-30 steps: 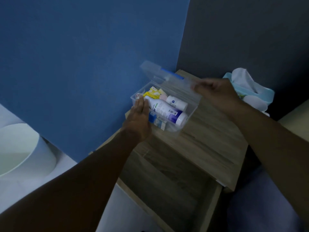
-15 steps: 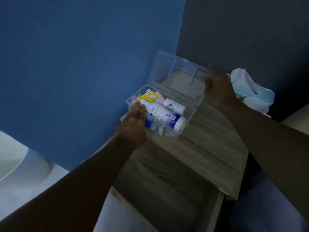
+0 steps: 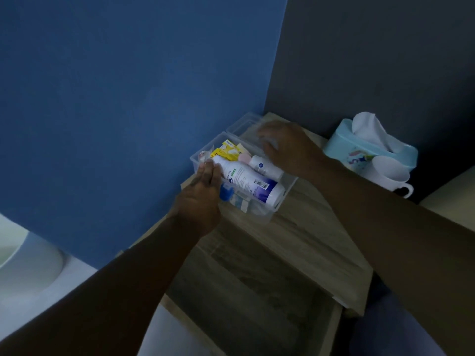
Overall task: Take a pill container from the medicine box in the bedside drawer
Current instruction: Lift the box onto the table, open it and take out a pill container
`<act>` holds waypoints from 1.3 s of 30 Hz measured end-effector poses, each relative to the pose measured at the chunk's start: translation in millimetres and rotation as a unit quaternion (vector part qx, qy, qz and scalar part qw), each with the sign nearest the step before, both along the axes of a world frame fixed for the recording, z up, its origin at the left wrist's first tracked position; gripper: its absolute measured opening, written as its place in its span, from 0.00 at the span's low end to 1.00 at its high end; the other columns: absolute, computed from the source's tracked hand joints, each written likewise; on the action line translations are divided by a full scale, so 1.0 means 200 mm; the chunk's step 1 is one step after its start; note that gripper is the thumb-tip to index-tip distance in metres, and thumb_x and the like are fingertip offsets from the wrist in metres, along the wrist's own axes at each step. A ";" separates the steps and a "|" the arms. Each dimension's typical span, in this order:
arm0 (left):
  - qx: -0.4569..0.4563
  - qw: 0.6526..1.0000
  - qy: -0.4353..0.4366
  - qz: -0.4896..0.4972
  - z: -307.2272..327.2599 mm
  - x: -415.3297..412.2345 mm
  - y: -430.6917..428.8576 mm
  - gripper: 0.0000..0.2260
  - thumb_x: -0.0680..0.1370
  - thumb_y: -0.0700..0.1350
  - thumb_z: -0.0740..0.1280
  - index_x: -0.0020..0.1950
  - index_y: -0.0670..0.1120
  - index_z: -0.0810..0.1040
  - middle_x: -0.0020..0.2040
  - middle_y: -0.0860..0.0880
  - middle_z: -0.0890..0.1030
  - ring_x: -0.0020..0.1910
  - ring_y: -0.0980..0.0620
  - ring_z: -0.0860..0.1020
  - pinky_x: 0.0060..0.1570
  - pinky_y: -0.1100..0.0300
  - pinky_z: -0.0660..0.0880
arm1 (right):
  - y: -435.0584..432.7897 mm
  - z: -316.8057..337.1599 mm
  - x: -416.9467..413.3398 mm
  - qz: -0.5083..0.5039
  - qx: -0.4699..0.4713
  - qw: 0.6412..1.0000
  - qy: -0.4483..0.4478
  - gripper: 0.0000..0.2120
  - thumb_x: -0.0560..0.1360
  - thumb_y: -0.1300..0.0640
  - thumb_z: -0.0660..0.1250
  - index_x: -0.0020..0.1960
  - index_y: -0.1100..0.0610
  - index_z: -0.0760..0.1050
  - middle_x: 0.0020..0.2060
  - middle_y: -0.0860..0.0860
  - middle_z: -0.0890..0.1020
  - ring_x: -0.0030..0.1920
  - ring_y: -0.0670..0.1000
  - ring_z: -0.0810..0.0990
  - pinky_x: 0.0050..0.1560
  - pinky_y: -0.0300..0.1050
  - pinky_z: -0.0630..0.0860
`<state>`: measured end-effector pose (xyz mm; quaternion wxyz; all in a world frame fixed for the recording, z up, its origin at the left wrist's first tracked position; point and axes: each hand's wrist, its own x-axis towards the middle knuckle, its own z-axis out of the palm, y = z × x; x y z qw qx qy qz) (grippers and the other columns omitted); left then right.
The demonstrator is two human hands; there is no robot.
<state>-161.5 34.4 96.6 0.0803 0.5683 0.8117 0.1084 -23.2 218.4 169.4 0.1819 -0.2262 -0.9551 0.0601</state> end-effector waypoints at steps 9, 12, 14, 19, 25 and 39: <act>0.001 1.000 0.018 -0.005 -0.01 0.00 0.00 0.37 0.78 0.41 0.60 0.81 0.45 0.42 0.82 0.47 0.41 0.81 0.48 0.45 0.73 0.50 0.64 | 0.00 -0.09 -0.15 -0.001 -0.115 0.990 -0.088 0.11 0.74 0.59 0.69 0.53 0.59 0.85 0.53 0.57 0.86 0.54 0.56 0.83 0.55 0.52 0.79; 0.001 1.000 0.020 -0.007 -0.01 0.00 0.01 0.36 0.79 0.41 0.60 0.81 0.45 0.41 0.81 0.46 0.40 0.81 0.47 0.44 0.73 0.50 0.63 | 0.02 -0.09 -0.16 0.011 -0.101 0.989 -0.103 0.10 0.72 0.62 0.70 0.51 0.64 0.85 0.50 0.59 0.85 0.51 0.57 0.83 0.52 0.54 0.79; -0.003 1.000 0.020 -0.008 -0.01 0.00 0.01 0.36 0.79 0.41 0.60 0.81 0.44 0.41 0.81 0.46 0.40 0.81 0.47 0.43 0.74 0.48 0.63 | 0.03 -0.09 -0.17 0.007 -0.096 0.989 -0.109 0.11 0.72 0.60 0.73 0.52 0.63 0.84 0.51 0.58 0.85 0.53 0.56 0.83 0.53 0.53 0.79; -0.010 1.000 0.015 -0.009 0.01 0.00 0.01 0.36 0.79 0.40 0.60 0.81 0.44 0.42 0.82 0.46 0.41 0.81 0.47 0.44 0.74 0.48 0.63 | 0.01 -0.11 -0.20 -0.014 -0.121 0.989 -0.082 0.14 0.75 0.53 0.71 0.58 0.57 0.84 0.58 0.54 0.84 0.61 0.53 0.79 0.61 0.51 0.77; -0.023 1.000 0.005 -0.007 0.01 0.00 0.00 0.36 0.79 0.41 0.61 0.81 0.45 0.42 0.82 0.46 0.41 0.81 0.46 0.46 0.73 0.47 0.63 | -0.01 -0.13 -0.17 -0.052 -0.187 0.981 0.015 0.14 0.73 0.54 0.75 0.56 0.57 0.85 0.55 0.54 0.85 0.58 0.51 0.82 0.59 0.51 0.79; 0.173 0.905 -0.381 0.073 0.32 0.20 0.02 0.20 0.81 0.40 0.60 0.74 0.48 0.70 0.66 0.47 0.77 0.48 0.57 0.78 0.39 0.79 0.72 | -0.29 0.12 0.23 -0.047 -0.201 0.971 0.117 0.23 0.61 0.60 0.83 0.55 0.58 0.83 0.51 0.54 0.81 0.48 0.51 0.82 0.51 0.47 0.81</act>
